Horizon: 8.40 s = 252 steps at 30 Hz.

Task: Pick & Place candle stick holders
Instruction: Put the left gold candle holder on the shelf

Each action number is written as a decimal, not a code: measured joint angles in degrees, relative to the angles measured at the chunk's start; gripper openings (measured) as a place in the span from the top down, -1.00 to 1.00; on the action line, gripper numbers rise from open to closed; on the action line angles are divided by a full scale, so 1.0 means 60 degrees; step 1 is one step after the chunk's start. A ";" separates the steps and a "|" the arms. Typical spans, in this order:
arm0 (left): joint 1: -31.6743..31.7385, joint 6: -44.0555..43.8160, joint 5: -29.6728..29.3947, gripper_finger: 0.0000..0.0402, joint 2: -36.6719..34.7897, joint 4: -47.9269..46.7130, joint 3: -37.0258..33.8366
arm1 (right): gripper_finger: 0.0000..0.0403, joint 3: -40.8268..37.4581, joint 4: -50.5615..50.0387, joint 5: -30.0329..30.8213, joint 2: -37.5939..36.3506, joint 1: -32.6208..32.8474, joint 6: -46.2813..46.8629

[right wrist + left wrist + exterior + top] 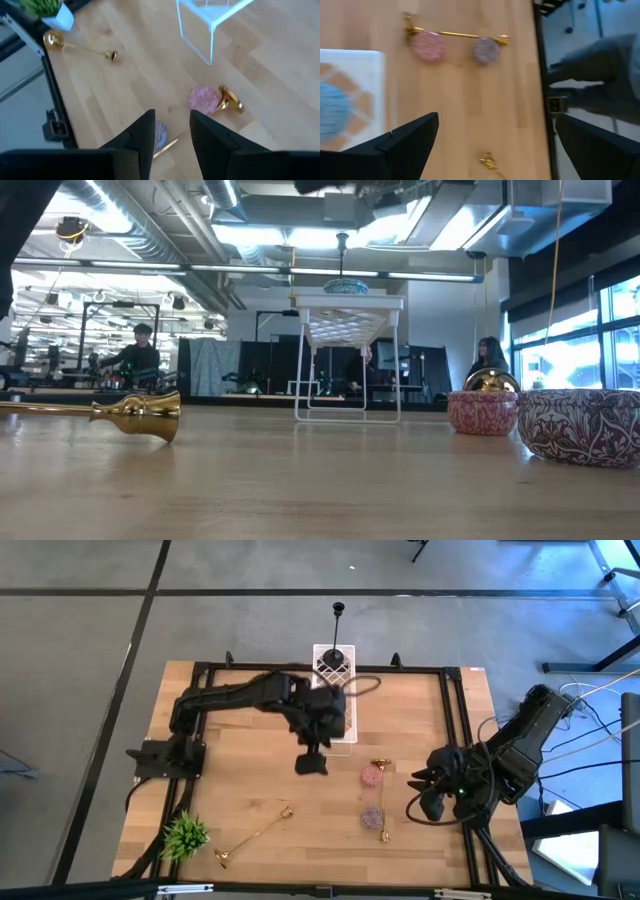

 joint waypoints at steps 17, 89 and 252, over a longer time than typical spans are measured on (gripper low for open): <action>-0.2829 -0.5891 -0.3572 -0.99 0.0109 0.2313 -0.2313 | 0.39 0.0000 0.1137 -0.1557 0.0147 0.0492 -0.1667; -0.6439 -1.3029 -0.3060 0.89 0.0385 0.3238 -0.8095 | 0.38 0.0000 0.2918 -0.1693 0.1253 0.1206 -0.2745; 0.5495 0.0810 -0.2046 0.93 -0.2914 1.8859 -1.1806 | 0.39 0.0004 0.3501 -0.1412 0.0390 -0.7063 -0.6258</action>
